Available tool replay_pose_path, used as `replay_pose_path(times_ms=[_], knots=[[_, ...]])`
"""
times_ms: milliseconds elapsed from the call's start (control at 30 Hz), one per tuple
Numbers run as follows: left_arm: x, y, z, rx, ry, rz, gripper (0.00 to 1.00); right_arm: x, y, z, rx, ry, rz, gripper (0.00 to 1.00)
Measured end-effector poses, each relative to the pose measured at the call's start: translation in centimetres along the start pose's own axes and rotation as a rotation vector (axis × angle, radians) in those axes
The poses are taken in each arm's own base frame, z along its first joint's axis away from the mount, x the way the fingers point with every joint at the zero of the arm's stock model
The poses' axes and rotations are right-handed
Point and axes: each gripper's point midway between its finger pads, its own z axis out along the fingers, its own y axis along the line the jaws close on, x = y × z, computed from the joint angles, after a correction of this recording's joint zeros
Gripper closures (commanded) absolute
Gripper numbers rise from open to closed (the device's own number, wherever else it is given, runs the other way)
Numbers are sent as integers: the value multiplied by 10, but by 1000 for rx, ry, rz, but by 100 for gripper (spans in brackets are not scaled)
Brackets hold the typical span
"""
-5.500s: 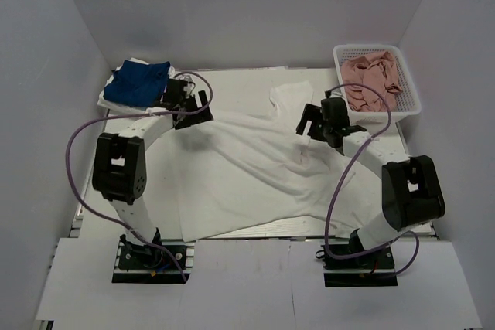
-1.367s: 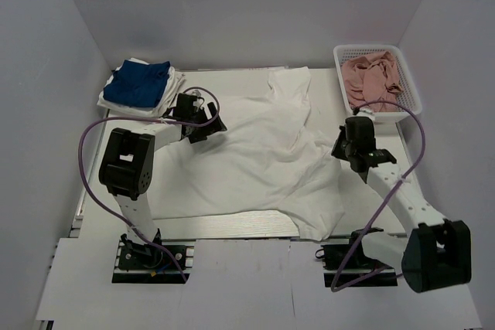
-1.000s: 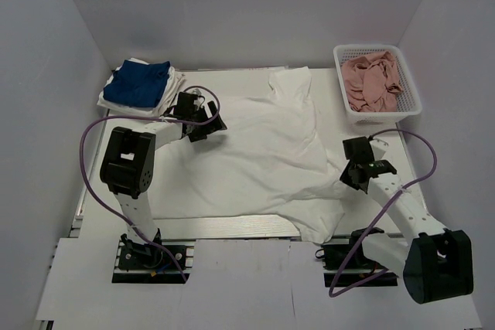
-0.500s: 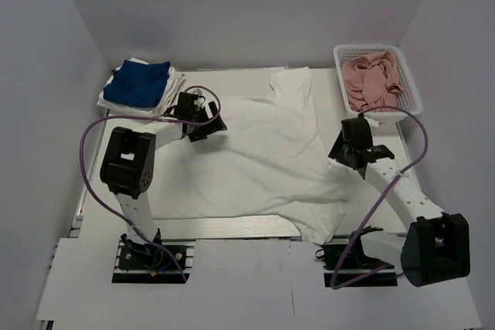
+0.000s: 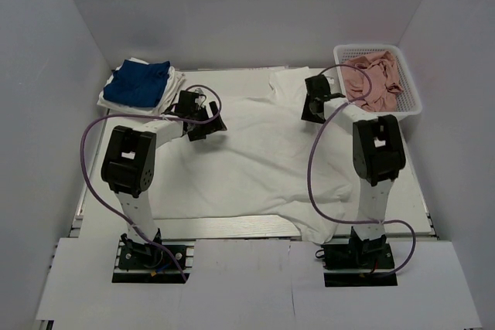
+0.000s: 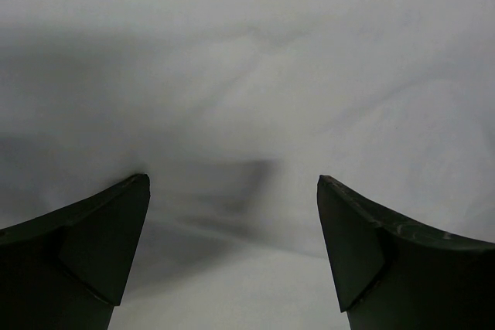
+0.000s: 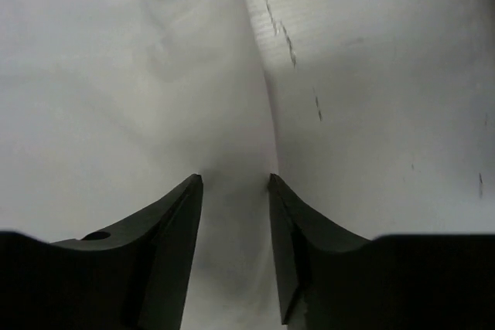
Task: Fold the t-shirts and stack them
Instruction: Flatten out the tshirt
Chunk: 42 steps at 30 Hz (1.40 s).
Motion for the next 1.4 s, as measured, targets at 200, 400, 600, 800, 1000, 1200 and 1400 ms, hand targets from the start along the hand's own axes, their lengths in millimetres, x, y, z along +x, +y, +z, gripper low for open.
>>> replay_pose_path(times_ms=[200, 400, 600, 800, 1000, 1200, 1400], knots=[[-2, 0, 2, -11, 12, -2, 0, -10, 5, 25, 61, 15, -29, 100], [-4, 1, 3, -22, 13, -3, 0, 0, 25, -1, 41, 8, -76, 100], [-5, 2, 4, -33, 14, -4, 0, 32, 92, -16, -60, 36, -124, 77], [-8, 3, 6, -46, 14, -3, 0, 42, 122, -5, -71, 67, -148, 43], [-10, 4, 7, -55, 14, -3, 0, 59, 102, -35, -182, 65, -192, 33], [-13, 6, 8, -72, 6, 1, 0, 21, 90, -78, -270, -52, -171, 30], [-13, 8, 8, -78, 4, 8, 0, -1, 60, -45, -218, -32, -100, 32]])
